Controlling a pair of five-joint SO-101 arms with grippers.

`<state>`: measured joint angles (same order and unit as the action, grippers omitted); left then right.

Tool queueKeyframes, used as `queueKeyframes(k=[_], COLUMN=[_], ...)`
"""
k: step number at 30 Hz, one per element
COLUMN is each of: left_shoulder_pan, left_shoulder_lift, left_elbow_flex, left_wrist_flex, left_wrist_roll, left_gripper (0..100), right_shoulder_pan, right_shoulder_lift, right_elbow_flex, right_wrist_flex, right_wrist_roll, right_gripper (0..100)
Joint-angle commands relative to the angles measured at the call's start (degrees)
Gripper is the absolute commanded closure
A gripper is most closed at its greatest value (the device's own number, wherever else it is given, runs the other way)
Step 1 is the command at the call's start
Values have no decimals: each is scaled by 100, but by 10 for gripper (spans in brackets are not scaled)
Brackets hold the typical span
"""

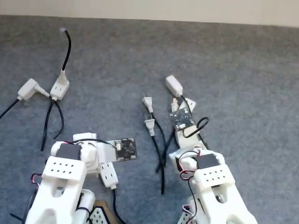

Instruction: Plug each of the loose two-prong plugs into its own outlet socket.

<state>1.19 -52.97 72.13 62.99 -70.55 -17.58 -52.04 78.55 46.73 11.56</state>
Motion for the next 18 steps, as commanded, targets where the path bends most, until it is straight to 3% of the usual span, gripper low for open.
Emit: queueKeyframes(k=[1,7,18], left_shoulder_pan=[857,2026,2791], left_shoulder_lift=[-22,-13,-13], left_elbow_flex=[-409,-470,189], left_wrist_flex=[281,273,246], left_wrist_roll=[176,176,-237], left_gripper=[694,692,694], right_shoulder_pan=[-4,-84,-84], right_shoulder_lift=[-57,-57,-57], right_elbow_flex=[-66,-40,-48], right_wrist_flex=[-101,-101,-101], right_wrist_roll=[-26,-26,-26], right_gripper=[680,680,680])
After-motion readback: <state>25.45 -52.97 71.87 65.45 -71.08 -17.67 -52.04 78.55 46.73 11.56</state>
